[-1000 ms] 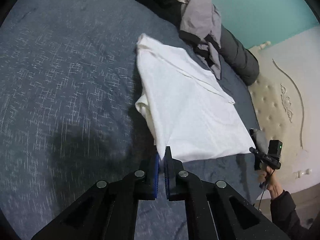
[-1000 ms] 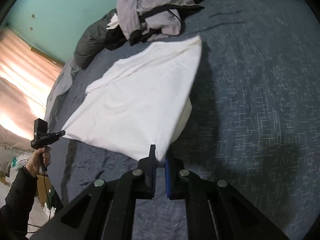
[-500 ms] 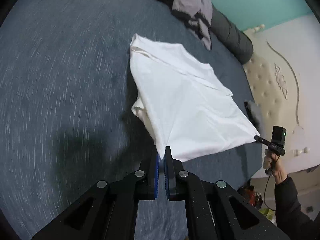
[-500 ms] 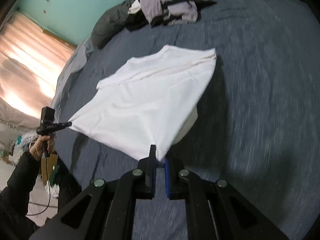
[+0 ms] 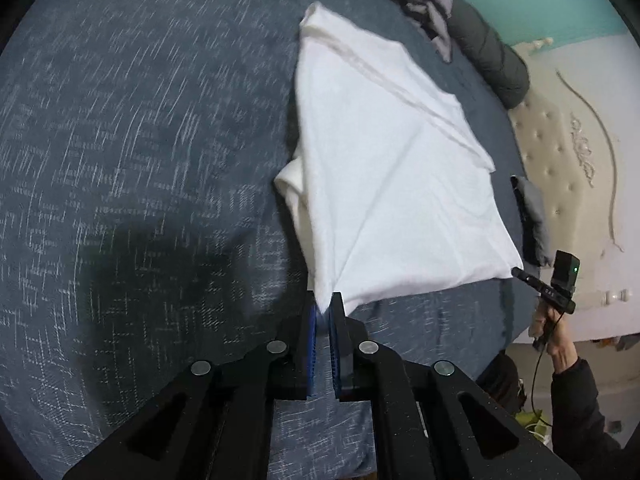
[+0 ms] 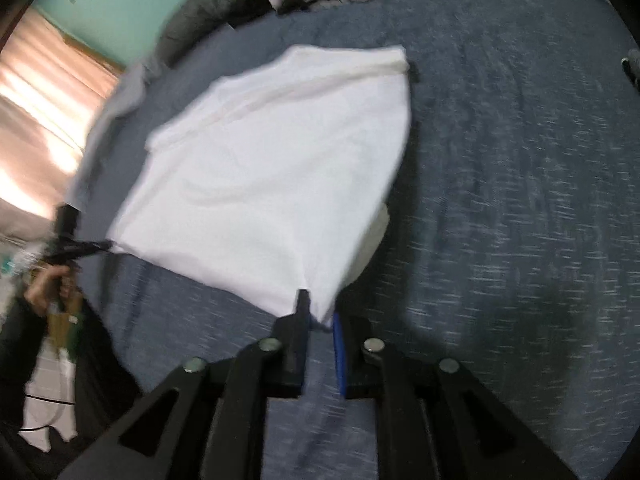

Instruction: Fold clothes

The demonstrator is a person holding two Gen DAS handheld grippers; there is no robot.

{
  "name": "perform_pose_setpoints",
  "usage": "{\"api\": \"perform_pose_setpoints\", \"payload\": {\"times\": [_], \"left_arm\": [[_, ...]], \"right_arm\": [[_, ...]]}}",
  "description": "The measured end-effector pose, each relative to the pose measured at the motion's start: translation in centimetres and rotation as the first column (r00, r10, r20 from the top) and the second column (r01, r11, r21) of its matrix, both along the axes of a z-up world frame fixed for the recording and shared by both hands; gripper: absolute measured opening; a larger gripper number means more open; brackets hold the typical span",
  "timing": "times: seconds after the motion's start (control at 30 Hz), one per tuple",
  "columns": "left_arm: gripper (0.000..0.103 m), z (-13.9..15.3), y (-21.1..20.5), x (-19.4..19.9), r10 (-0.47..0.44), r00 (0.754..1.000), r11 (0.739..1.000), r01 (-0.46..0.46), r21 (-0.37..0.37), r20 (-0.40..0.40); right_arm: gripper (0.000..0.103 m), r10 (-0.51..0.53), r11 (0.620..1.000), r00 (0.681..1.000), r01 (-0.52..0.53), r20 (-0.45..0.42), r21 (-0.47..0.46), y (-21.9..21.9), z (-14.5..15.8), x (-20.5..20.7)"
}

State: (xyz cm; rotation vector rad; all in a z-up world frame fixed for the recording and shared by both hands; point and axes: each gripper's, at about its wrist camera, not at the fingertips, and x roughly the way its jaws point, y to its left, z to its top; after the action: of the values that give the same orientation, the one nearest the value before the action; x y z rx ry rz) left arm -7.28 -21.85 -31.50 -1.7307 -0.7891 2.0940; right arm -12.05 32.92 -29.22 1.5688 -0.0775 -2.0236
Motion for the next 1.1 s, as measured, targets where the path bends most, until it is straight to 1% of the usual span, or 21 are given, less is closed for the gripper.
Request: {"api": "perform_pose_setpoints", "payload": {"times": [0.07, 0.1, 0.13, 0.2, 0.23, 0.33, 0.43, 0.5, 0.67, 0.77, 1.0, 1.1], "left_arm": [[0.021, 0.3, -0.5, 0.3, 0.004, 1.0, 1.0, -0.004, -0.02, 0.004], [0.033, 0.8, -0.9, 0.5, 0.01, 1.0, 0.999, -0.01, -0.044, -0.004], [0.04, 1.3, -1.2, 0.4, 0.015, 1.0, 0.998, -0.016, -0.067, -0.014], [0.04, 2.7, -1.3, -0.3, 0.008, 0.999, 0.993, -0.014, -0.117, -0.053], [0.04, 3.3, -1.1, -0.7, 0.001, 0.997, 0.991, -0.011, -0.136, -0.073], [0.042, 3.8, 0.2, -2.8, -0.01, 0.994, 0.99, -0.005, -0.138, -0.107], [0.043, 3.4, 1.7, -5.4, -0.031, 0.992, 0.989, 0.012, -0.148, -0.125], [0.043, 2.5, 2.9, -7.1, -0.045, 0.991, 0.989, 0.026, -0.146, -0.127], [0.044, 0.2, 4.9, -10.9, -0.077, 0.989, 0.981, 0.054, -0.186, -0.124], [0.044, -0.7, 5.3, -13.2, -0.085, 0.987, 0.977, 0.057, -0.207, -0.133], [0.044, -0.5, 5.1, -16.4, -0.107, 0.979, 0.971, 0.065, -0.229, -0.174], [0.044, 0.1, 4.6, -17.5, -0.086, 0.976, 0.976, 0.043, -0.214, -0.198]], "right_arm": [[0.014, 0.006, 0.999, 1.0, -0.005, -0.016, 0.033, 0.4, 0.2, -0.1], [0.016, 0.001, 0.999, 1.0, 0.0, -0.029, 0.037, 0.8, 0.6, -0.2], [0.018, -0.004, 0.999, 0.999, 0.006, -0.048, 0.043, 1.2, 1.0, -0.4], [0.027, -0.009, 0.999, 0.996, 0.013, -0.086, 0.048, 1.4, 2.0, -0.9], [0.028, -0.009, 0.999, 0.995, 0.013, -0.097, 0.045, 1.3, 2.4, -1.5], [0.028, -0.002, 0.999, 0.993, 0.007, -0.116, 0.039, -0.2, 2.8, -3.5], [0.029, 0.006, 0.999, 0.993, -0.002, -0.12, 0.034, -2.2, 2.3, -5.8], [0.029, 0.024, 0.999, 0.992, -0.019, -0.123, 0.044, -4.0, 1.7, -6.8], [0.03, 0.048, 0.995, 0.991, -0.037, -0.125, 0.09, -7.2, -0.4, -9.5], [0.03, 0.065, 0.991, 0.99, -0.05, -0.122, 0.124, -8.4, -1.3, -11.2], [0.03, 0.066, 0.983, 0.99, -0.042, -0.126, 0.18, -9.6, -2.5, -14.8], [0.03, 0.074, 0.979, 0.988, -0.045, -0.137, 0.2, -10.0, -2.7, -15.9]]}}
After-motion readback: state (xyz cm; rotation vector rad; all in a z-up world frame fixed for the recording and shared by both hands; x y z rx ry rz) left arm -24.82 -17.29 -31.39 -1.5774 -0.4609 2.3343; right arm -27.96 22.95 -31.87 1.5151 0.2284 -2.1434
